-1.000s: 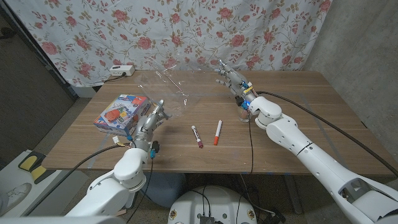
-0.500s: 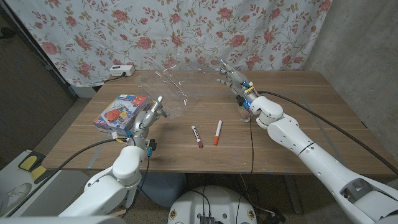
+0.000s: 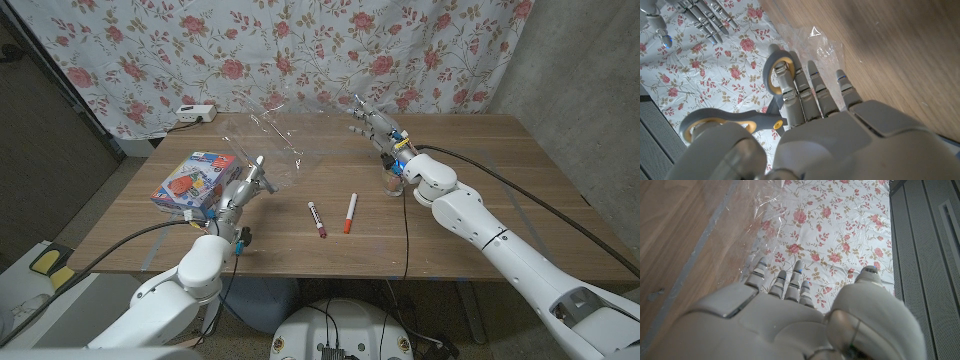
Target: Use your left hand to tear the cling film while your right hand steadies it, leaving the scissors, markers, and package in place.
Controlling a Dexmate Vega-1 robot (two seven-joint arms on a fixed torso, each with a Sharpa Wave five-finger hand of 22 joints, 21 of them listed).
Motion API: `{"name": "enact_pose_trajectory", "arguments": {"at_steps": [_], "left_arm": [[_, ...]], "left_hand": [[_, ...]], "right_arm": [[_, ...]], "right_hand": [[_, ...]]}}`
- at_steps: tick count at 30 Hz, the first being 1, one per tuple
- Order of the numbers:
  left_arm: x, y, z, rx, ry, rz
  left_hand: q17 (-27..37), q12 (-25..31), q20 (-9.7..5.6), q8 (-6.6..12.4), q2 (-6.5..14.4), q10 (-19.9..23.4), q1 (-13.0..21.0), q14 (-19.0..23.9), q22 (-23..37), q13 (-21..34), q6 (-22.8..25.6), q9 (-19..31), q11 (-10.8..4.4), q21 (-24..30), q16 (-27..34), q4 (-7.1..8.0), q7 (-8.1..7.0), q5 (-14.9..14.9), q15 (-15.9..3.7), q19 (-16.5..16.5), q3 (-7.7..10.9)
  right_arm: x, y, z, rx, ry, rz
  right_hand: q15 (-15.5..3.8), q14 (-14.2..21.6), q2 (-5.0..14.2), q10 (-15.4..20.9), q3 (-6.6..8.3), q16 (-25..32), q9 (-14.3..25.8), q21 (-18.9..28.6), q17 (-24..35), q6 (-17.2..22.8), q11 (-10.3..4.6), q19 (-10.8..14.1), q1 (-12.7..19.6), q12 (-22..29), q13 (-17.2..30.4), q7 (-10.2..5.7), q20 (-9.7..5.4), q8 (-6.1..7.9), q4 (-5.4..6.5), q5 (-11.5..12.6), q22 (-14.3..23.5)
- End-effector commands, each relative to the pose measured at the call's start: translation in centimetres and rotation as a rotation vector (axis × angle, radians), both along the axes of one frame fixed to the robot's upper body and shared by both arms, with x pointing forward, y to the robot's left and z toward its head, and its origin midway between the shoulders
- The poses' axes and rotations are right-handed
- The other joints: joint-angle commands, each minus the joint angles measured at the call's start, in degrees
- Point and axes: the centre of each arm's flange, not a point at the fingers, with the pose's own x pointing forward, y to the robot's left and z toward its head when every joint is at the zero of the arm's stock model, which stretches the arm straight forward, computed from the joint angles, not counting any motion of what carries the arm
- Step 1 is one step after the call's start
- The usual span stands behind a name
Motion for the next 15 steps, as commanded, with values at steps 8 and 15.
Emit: {"name": "enact_pose_trajectory", "arguments": {"at_steps": [8, 15], "left_arm": [[-0.45, 0.15, 0.33, 0.067, 0.037, -0.041], [-0.8, -0.19, 0.13, 0.066, 0.042, -0.059]], "left_hand": [[0.56, -0.34, 0.13, -0.11, -0.01, 0.29, -3.14, -0.46, 0.12, 0.2, -1.63, 0.25, 0.56, -0.38, 0.05, 2.94, 2.03, 1.27, 0.37, -0.52, -4.96], [0.7, -0.74, 0.12, -0.49, 0.15, -0.23, -4.0, -0.81, 0.09, 0.21, -1.85, -0.01, 0.5, -0.56, 0.07, 3.22, 2.01, 2.03, 0.43, -0.75, -6.38]], "right_arm": [[-0.27, 0.49, 0.04, -0.029, -0.011, -0.002], [-0.28, 0.9, 0.62, -0.077, -0.044, -0.031]], "right_hand": [[0.4, -0.44, 0.52, -0.05, 0.09, 0.01, 0.08, 0.02, 0.01, -0.18, 0.1, -0.47, 0.11, -0.29, 0.37, -0.09, 0.26, -0.15, -0.57, -0.04, 0.14], [0.44, -0.5, 0.5, 0.14, 0.11, 0.05, 0.08, 0.0, -0.1, -0.31, 0.15, -0.64, 0.23, -0.36, 0.41, -0.11, 0.27, -0.18, -0.74, -0.07, 0.14]]}}
